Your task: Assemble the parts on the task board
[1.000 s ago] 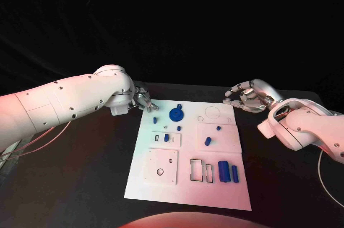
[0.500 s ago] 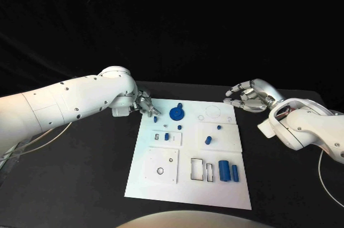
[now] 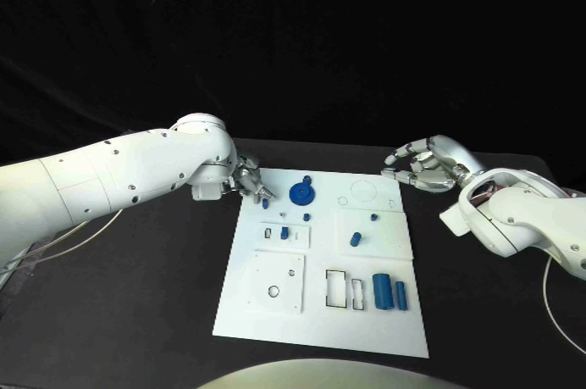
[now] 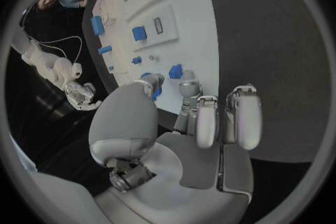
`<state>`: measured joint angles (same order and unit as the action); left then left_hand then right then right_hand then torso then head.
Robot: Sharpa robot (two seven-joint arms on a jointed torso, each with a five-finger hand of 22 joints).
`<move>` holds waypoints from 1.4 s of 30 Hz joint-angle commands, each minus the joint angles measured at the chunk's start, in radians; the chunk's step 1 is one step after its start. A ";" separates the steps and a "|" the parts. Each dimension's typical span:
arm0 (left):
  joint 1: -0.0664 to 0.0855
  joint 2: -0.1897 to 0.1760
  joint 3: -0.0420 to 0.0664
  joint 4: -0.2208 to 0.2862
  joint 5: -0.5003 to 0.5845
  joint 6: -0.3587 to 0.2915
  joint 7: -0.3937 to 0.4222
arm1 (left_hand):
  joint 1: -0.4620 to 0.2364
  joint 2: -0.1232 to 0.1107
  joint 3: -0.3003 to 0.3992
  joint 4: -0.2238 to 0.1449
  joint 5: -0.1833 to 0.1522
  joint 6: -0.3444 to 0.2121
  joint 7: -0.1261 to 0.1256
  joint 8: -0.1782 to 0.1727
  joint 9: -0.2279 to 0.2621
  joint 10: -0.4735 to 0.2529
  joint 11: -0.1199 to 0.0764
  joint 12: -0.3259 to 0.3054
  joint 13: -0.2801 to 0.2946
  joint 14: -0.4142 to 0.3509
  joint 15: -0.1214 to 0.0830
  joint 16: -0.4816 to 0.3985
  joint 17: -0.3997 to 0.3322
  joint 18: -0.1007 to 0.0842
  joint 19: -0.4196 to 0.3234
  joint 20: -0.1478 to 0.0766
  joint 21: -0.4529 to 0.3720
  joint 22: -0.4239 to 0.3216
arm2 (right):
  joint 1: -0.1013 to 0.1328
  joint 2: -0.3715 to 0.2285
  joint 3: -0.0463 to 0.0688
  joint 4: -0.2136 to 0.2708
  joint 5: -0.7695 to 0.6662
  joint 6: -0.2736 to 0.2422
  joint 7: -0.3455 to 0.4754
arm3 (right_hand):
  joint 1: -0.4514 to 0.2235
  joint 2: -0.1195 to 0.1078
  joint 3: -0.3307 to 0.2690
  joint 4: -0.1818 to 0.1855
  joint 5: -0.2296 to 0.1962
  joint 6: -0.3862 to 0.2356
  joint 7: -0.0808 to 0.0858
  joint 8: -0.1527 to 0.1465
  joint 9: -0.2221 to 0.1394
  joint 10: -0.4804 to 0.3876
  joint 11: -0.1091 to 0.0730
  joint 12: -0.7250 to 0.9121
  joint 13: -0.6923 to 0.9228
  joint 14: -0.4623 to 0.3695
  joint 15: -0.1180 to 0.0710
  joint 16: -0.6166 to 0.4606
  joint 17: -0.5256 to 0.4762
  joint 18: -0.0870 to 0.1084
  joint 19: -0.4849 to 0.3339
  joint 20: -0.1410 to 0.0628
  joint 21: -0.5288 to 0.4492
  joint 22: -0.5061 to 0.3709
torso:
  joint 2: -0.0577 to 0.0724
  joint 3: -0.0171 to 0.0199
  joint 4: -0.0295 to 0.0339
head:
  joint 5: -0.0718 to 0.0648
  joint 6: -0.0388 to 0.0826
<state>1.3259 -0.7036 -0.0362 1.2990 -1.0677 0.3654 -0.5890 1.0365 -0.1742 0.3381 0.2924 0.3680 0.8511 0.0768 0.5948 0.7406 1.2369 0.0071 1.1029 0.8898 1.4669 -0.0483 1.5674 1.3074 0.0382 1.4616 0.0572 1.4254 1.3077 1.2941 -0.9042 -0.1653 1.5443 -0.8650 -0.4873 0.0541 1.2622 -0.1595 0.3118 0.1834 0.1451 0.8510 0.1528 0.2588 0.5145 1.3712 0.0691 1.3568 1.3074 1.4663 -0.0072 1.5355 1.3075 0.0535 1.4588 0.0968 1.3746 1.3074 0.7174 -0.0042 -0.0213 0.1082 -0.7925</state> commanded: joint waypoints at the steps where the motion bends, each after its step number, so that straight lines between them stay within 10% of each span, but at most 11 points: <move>1: 0.000 0.002 0.000 0.004 0.015 0.016 0.000 | 0.013 0.004 0.002 0.000 0.000 0.008 0.000 0.007 -0.002 0.003 -0.004 0.006 0.001 0.104 -0.010 0.003 0.263 0.014 0.006 -0.005 0.006 0.029 | -0.001 0.001 0.000 -0.001 -0.004 0.009 0.004 | 0.008 -0.004 -0.007 -0.001 0.005 0.003 -0.001 0.006 0.001 -0.006 -0.001 -0.004 0.020 0.077 0.001 -0.004 0.143 0.006 -0.007 0.000 -0.005 0.044 | 0.000 -0.0002 0.0001 | 0.001 0.000; 35: -0.001 0.014 -0.001 -0.013 0.036 0.004 0.004 | 0.127 0.029 0.048 -0.003 0.005 0.006 -0.005 0.022 -0.017 0.006 -0.009 0.007 -0.002 0.104 -0.014 0.003 0.263 0.013 0.007 -0.010 0.007 0.034 | -0.001 0.001 0.000 0.000 -0.003 0.008 0.005 | 0.010 -0.002 -0.009 0.001 0.006 0.003 -0.001 0.007 0.001 -0.006 -0.001 -0.004 0.019 0.077 0.000 -0.004 0.142 0.006 -0.007 0.000 -0.008 0.042 | 0.001 -0.0005 -0.0001 | -0.003 -0.008; 42: -0.001 0.015 -0.001 -0.015 0.059 -0.001 0.009 | 0.271 0.056 0.185 -0.035 0.006 -0.014 -0.007 0.042 -0.024 0.008 -0.013 0.002 -0.009 0.104 -0.018 0.003 0.263 0.012 0.009 -0.015 0.009 0.039 | -0.001 0.002 0.000 0.000 -0.003 0.008 0.005 | 0.010 -0.002 -0.009 0.001 0.006 0.003 -0.001 0.007 0.001 -0.006 -0.001 -0.004 0.019 0.077 0.000 -0.004 0.142 0.006 -0.007 0.000 -0.008 0.042 | 0.000 -0.0004 0.0004 | -0.003 -0.009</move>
<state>1.3254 -0.6910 -0.0377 1.2836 -1.0323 0.3641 -0.5882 1.2899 -0.1298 0.5230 0.2609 0.3667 0.8395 0.0733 0.6295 0.7123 1.2440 -0.0001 1.1068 0.8809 1.4668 -0.0625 1.5674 1.3073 0.0381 1.4687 0.0501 1.4292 1.3074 1.2938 -0.9032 -0.1653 1.5438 -0.8642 -0.4872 0.0539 1.2622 -0.1595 0.3063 0.1835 0.1451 0.8510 0.1528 0.2588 0.5149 1.3713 0.0691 1.3568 1.3081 1.4663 -0.0072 1.5355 1.3073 0.0535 1.4588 0.0968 1.3705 1.3079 0.7176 -0.0046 -0.0210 0.1056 -0.8005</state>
